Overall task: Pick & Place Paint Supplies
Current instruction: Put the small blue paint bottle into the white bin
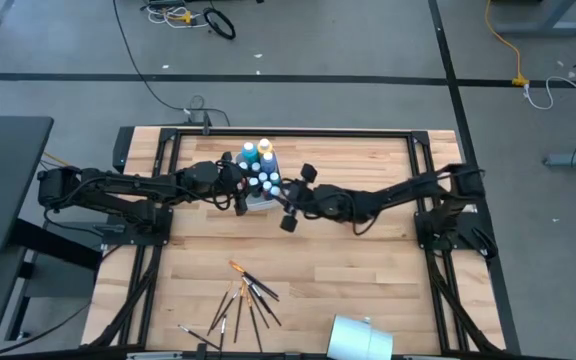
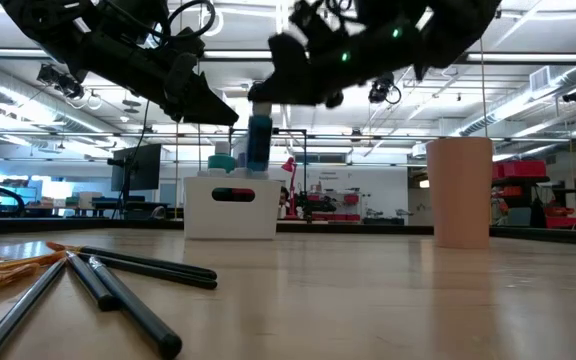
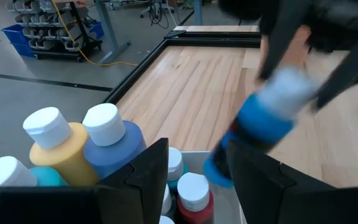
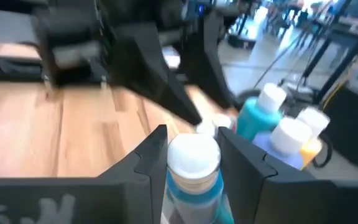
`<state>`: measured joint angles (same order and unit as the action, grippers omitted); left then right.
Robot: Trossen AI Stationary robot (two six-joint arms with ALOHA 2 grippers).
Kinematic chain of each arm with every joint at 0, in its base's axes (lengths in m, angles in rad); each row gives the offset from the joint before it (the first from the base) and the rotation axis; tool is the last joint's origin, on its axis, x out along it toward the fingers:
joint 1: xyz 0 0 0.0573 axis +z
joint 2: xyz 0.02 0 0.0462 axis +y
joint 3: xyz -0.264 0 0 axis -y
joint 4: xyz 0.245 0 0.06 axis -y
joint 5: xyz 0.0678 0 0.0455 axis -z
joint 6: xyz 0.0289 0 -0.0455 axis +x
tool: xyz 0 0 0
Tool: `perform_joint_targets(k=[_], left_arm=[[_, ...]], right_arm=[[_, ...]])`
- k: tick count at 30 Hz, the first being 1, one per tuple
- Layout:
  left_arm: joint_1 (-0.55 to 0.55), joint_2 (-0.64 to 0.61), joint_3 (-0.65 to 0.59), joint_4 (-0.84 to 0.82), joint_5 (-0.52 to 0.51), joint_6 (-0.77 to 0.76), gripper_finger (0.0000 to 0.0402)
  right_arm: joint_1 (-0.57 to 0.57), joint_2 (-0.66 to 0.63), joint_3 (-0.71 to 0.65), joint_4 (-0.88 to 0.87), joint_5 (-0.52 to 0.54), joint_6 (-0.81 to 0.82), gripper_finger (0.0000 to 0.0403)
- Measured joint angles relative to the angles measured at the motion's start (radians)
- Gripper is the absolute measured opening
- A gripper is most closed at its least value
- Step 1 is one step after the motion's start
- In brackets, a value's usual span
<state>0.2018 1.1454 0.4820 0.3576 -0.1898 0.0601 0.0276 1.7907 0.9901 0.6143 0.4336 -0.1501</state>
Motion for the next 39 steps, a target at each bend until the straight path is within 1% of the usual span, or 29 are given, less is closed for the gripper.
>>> perform_joint_targets(k=[5,13,18,24,28,34,39], left_arm=[[0.000,0.000,0.000,0.000,0.000,0.000,0.0173],[0.000,0.000,0.000,0.000,0.000,0.004,0.0173],[0.000,0.000,0.000,0.000,0.000,0.005,0.0173],[0.000,0.000,0.000,0.000,0.000,0.005,0.0173],[0.000,0.000,0.000,0.000,0.000,0.006,0.0173],[0.000,0.000,0.000,0.000,0.000,0.007,0.0173],[0.000,0.000,0.000,0.000,0.000,0.008,0.0173]], right_arm=[[-0.032,0.047,0.002,-0.012,-0.010,0.082,0.0122],[-0.057,0.065,0.001,-0.098,-0.012,0.115,0.0122],[-0.085,0.077,0.001,-0.118,-0.075,0.166,0.0123],[-0.117,0.119,0.001,-0.105,-0.097,0.221,0.0123],[-0.125,0.147,0.002,-0.065,-0.092,0.220,0.0123],[-0.125,0.149,0.001,-0.049,-0.090,0.193,0.0124],[-0.125,0.149,0.000,-0.035,-0.079,0.153,0.0145]])
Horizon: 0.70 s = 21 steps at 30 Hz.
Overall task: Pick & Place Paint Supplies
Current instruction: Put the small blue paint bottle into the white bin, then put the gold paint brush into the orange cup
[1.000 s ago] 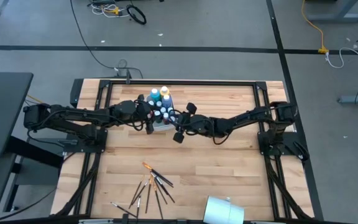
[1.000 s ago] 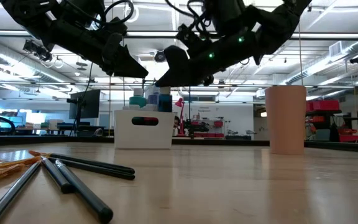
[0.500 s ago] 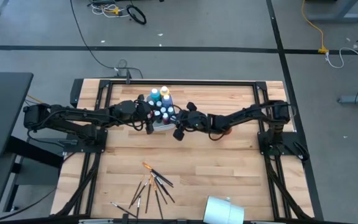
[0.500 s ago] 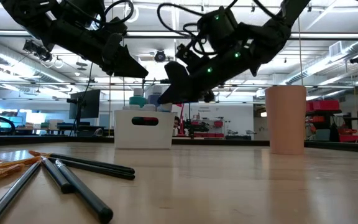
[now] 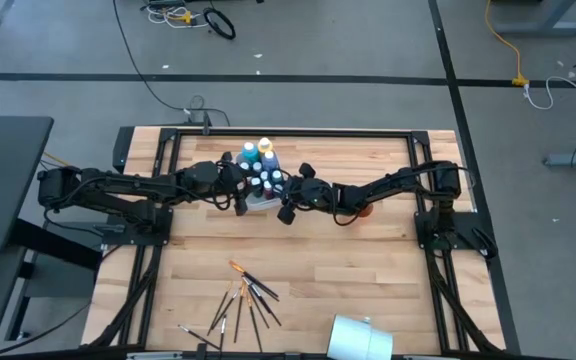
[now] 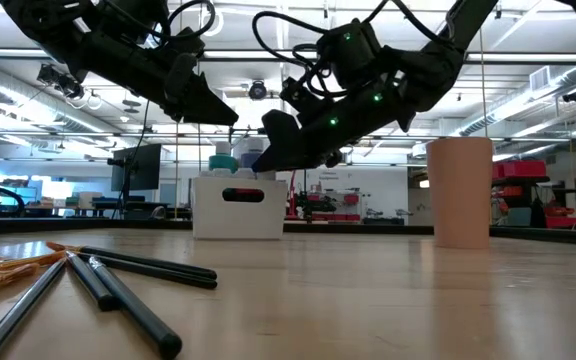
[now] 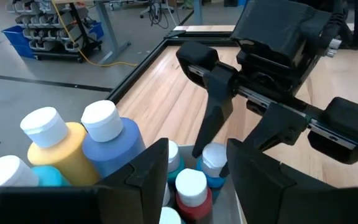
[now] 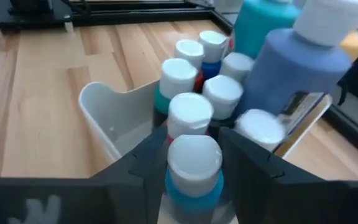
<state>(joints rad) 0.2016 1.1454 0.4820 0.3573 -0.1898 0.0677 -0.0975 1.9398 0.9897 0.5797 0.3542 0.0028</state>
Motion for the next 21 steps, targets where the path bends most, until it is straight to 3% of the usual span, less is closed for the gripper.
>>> perform_joint_targets(k=[10,21], left_arm=[[0.000,0.000,0.000,0.000,0.000,-0.003,0.0173],[0.000,0.000,0.000,0.000,0.033,-0.003,0.0173]], right_arm=[[0.000,-0.022,0.000,0.045,-0.004,-0.026,0.0204],[0.027,-0.140,0.001,0.034,-0.181,-0.009,0.0202]])
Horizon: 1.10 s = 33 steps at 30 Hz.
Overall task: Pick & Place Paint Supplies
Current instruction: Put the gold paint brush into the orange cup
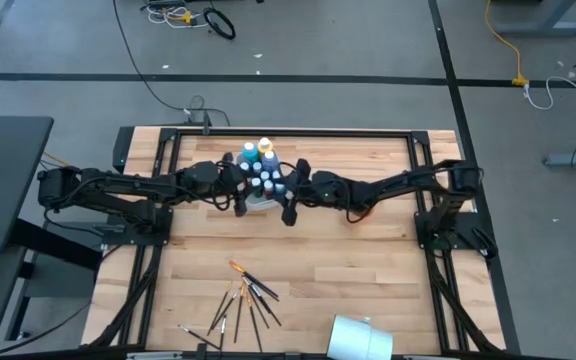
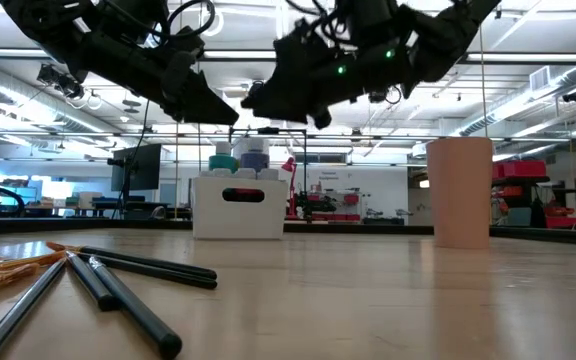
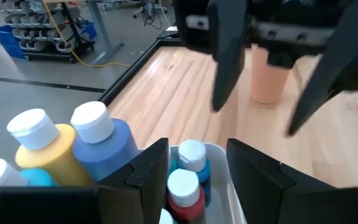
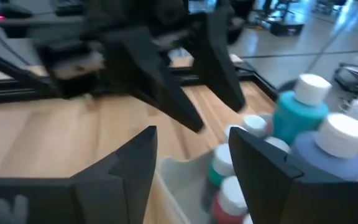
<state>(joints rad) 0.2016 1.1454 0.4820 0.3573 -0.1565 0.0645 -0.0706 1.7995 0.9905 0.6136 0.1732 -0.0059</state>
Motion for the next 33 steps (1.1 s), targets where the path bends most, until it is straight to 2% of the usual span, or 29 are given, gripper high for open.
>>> perform_joint_targets(k=[11,20,24,30,33], left_arm=[[0.000,0.000,0.000,0.000,0.070,-0.027,0.0173],[0.000,0.000,0.000,0.000,0.182,-0.035,0.0173],[0.000,0.000,0.000,0.000,0.322,-0.059,0.0173],[-0.054,0.000,0.000,-0.013,0.666,-0.078,0.0173],[-0.123,0.000,0.000,-0.035,0.736,-0.087,0.0173]], right_arm=[[0.089,-0.113,0.001,-0.145,-0.098,0.002,0.0194],[0.171,-0.127,0.001,-0.212,-0.135,0.002,0.0194],[0.194,-0.127,0.001,-0.240,-0.142,0.035,0.0194],[0.217,-0.127,0.001,-0.246,-0.217,0.094,0.0194],[0.227,-0.127,0.001,-0.245,-0.218,0.089,0.0194]])
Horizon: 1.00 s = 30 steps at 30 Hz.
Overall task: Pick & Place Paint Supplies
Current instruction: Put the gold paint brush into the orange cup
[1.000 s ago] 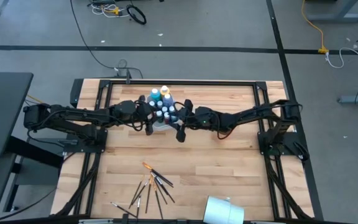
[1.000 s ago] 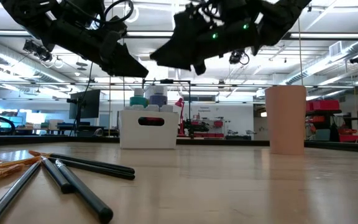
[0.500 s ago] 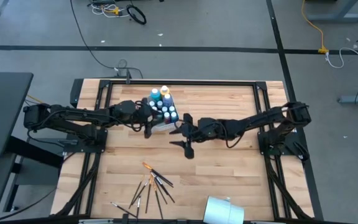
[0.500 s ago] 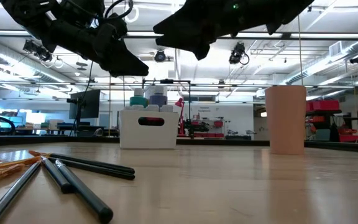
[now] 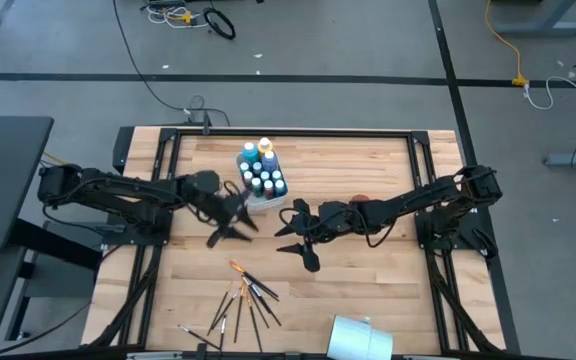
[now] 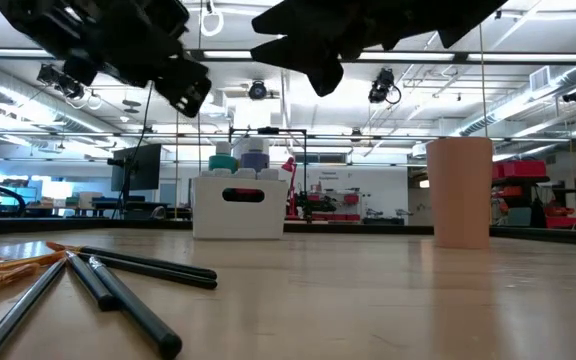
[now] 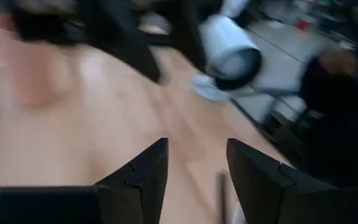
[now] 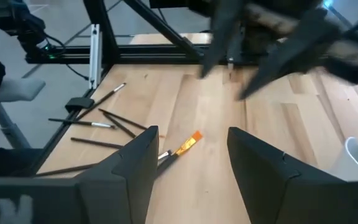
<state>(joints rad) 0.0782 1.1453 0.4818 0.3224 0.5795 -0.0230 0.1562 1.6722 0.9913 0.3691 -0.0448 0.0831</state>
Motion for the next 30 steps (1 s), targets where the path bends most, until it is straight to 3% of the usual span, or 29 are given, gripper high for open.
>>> perform_joint_targets(k=[2,8,15,18,30], left_arm=[[-0.058,0.000,0.000,-0.048,-0.043,0.029,0.0173],[-0.231,0.020,0.000,-0.242,-0.338,0.093,0.0173],[-0.374,0.040,-0.017,-0.336,-0.488,0.026,0.0173],[-0.412,0.071,-0.040,-0.322,-0.538,0.023,0.0173],[-0.461,0.251,-0.046,-0.321,-0.583,-0.014,0.0173]], right_arm=[[0.002,0.000,0.000,0.000,0.000,-0.010,0.0194],[0.003,0.000,0.000,0.001,0.003,-0.012,0.0194],[0.003,0.000,0.000,0.002,0.003,-0.014,0.0194],[0.003,0.000,0.000,0.003,0.003,-0.014,0.0194],[0.003,0.000,0.000,0.006,0.003,-0.015,0.0194]])
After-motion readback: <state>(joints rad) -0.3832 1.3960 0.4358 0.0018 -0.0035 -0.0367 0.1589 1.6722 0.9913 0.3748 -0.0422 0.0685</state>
